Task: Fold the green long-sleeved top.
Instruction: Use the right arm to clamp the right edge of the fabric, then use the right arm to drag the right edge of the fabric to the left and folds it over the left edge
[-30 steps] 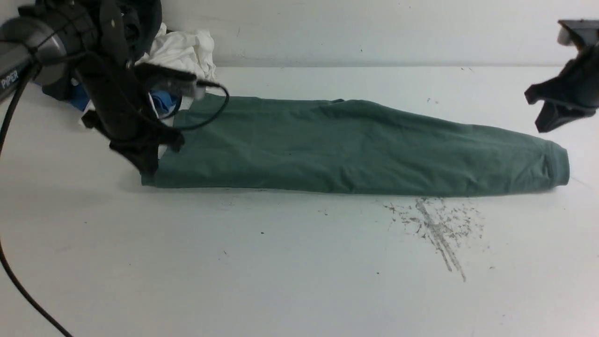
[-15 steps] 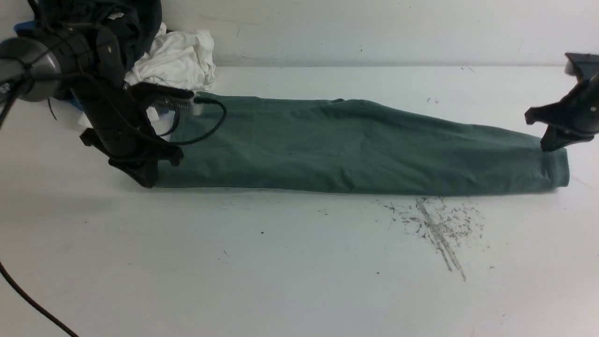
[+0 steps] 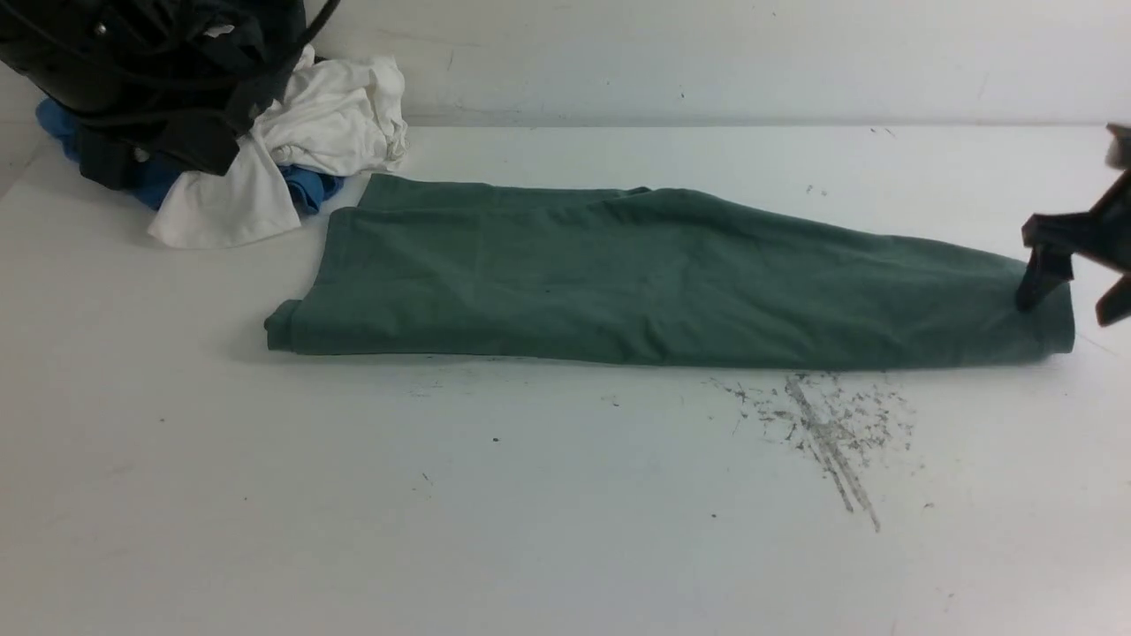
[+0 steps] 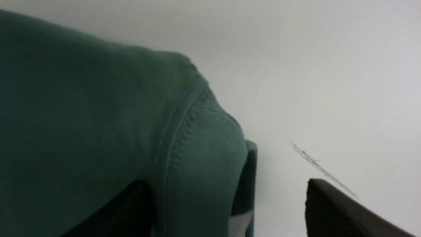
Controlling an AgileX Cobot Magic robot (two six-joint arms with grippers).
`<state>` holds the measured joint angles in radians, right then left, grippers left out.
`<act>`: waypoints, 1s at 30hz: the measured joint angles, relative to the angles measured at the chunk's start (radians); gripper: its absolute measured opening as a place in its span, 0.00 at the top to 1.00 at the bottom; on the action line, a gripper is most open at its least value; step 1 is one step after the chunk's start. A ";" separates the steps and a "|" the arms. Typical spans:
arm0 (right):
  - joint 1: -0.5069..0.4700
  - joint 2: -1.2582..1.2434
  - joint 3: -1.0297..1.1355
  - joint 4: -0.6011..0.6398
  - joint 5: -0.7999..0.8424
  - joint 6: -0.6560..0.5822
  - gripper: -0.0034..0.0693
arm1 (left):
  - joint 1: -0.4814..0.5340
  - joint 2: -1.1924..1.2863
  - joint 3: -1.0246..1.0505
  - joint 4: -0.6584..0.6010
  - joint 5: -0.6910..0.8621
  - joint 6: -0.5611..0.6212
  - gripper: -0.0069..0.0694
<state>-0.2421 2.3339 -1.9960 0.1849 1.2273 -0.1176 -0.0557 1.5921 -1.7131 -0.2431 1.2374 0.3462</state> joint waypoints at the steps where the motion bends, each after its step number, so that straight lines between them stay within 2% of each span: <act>1: 0.000 0.028 0.000 0.032 0.000 -0.001 0.08 | 0.000 -0.029 0.000 -0.005 0.004 0.004 0.92; 5: 0.002 0.047 -0.012 0.070 -0.004 -0.013 0.10 | 0.000 -0.079 0.000 -0.009 0.013 0.007 0.92; 7: 0.007 0.053 -0.019 0.081 -0.005 -0.022 0.18 | 0.000 -0.108 0.000 -0.009 0.016 0.009 0.92; 11: 0.015 0.059 -0.027 0.089 -0.008 -0.059 0.47 | 0.000 -0.140 0.013 -0.004 0.018 0.010 0.92; 12: 0.015 0.060 -0.034 0.088 -0.007 -0.078 0.60 | 0.000 -0.156 0.047 0.002 0.017 0.010 0.92; 13: 0.015 0.061 -0.039 0.085 -0.006 -0.088 0.68 | 0.000 -0.168 0.073 0.004 0.017 0.010 0.92; 14: 0.015 0.063 -0.045 0.079 -0.001 -0.097 0.76 | 0.000 -0.181 0.098 0.006 0.017 0.010 0.92; 15: 0.015 0.063 -0.048 0.077 -0.001 -0.101 0.80 | 0.000 -0.188 0.124 0.007 0.017 0.010 0.92; 16: 0.015 0.059 -0.061 0.052 0.004 -0.108 0.89 | 0.000 -0.210 0.185 0.010 0.017 0.006 0.92; 18: 0.006 0.038 -0.082 -0.012 0.009 -0.112 0.94 | 0.000 -0.255 0.316 0.011 0.015 0.002 0.92; 22: -0.034 -0.064 -0.139 -0.155 0.016 -0.101 0.94 | 0.000 -0.345 0.584 0.005 -0.006 0.001 0.92; 24: -0.045 -0.111 -0.164 -0.178 0.017 -0.093 0.94 | 0.000 -0.371 0.662 -0.007 -0.031 0.001 0.92; 25: -0.051 -0.168 -0.189 -0.168 0.021 -0.080 0.94 | 0.000 -0.389 0.755 -0.020 -0.072 0.001 0.92; 29: -0.025 -0.261 -0.223 -0.033 0.025 -0.071 0.94 | 0.000 -0.398 0.883 -0.030 -0.151 0.002 0.92; 30: 0.012 -0.288 -0.230 0.056 0.025 -0.068 0.94 | 0.000 -0.396 0.908 -0.032 -0.180 0.002 0.92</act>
<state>-0.2299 2.0460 -2.2260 0.2409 1.2523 -0.1861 -0.0557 1.1959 -0.8046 -0.2754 1.0575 0.3486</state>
